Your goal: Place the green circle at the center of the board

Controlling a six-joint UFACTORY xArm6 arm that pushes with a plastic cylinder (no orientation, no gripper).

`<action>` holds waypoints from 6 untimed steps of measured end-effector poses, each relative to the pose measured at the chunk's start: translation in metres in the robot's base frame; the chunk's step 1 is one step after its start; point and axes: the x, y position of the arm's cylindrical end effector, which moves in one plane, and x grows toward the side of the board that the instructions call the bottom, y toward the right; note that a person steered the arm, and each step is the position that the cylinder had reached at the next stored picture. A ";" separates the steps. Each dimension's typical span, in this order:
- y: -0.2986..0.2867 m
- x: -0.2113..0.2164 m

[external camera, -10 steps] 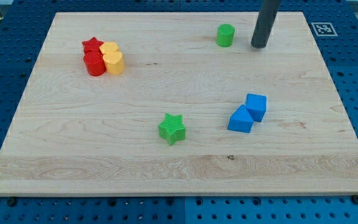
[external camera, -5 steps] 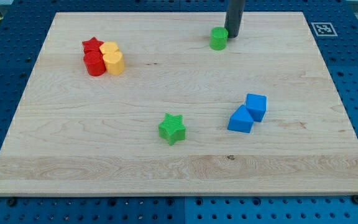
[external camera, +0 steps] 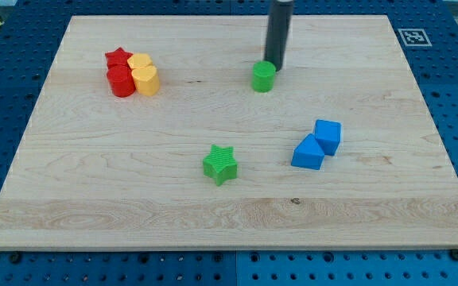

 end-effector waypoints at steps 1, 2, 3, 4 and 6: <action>-0.015 0.005; -0.016 0.020; -0.019 0.029; -0.019 0.029; -0.020 0.027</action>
